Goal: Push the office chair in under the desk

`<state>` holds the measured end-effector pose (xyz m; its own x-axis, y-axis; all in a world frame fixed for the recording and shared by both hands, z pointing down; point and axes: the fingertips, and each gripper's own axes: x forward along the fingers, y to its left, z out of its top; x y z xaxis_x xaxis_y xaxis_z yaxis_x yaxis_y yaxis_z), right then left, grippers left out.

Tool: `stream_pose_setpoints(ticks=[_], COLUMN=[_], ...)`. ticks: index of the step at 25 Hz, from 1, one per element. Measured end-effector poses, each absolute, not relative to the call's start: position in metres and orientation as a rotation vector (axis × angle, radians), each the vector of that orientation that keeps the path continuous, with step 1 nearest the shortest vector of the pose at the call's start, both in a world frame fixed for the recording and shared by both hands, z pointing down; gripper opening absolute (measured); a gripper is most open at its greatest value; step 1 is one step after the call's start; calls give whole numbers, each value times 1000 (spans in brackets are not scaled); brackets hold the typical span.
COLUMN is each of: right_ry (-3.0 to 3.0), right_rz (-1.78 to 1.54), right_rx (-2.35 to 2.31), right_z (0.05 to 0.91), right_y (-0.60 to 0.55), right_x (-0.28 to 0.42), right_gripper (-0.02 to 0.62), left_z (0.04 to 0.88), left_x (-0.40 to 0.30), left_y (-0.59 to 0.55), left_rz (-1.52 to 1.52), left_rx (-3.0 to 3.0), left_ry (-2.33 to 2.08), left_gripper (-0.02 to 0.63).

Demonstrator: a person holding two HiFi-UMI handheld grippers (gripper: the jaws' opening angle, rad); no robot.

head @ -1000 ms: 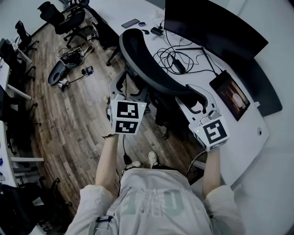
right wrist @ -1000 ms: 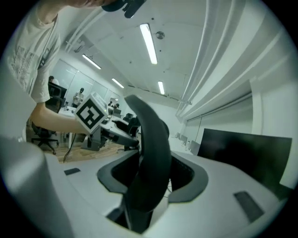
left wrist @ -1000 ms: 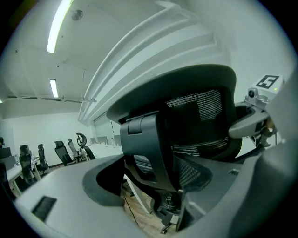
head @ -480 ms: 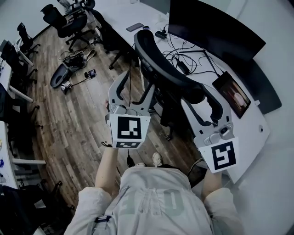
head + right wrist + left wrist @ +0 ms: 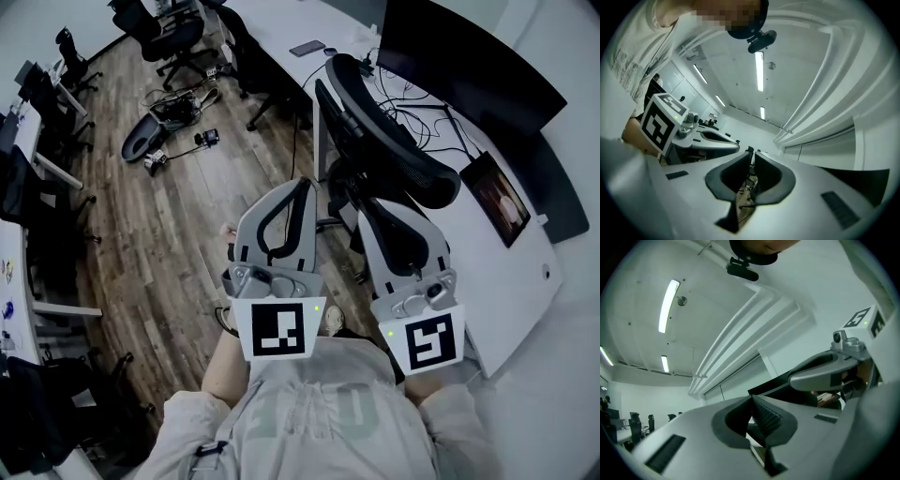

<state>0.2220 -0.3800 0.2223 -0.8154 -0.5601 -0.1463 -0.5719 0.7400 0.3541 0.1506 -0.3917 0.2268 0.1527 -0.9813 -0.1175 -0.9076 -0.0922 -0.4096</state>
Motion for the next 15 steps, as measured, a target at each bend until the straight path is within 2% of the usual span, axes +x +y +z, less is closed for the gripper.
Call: stream_pose_setpoints(ticks=[7, 15], right_ry=[3009, 3049], right_rz=[461, 411], right_rx=[-891, -848], right_z=[262, 276], right_y=[-379, -380], right_x=[187, 186], right_gripper=[25, 21], left_z=[250, 264], left_x=[142, 143], left_y=[-375, -375], left_rz=[-303, -327], left_rx=[-2050, -2064], left_ry=[1851, 1886], left_gripper=[15, 15])
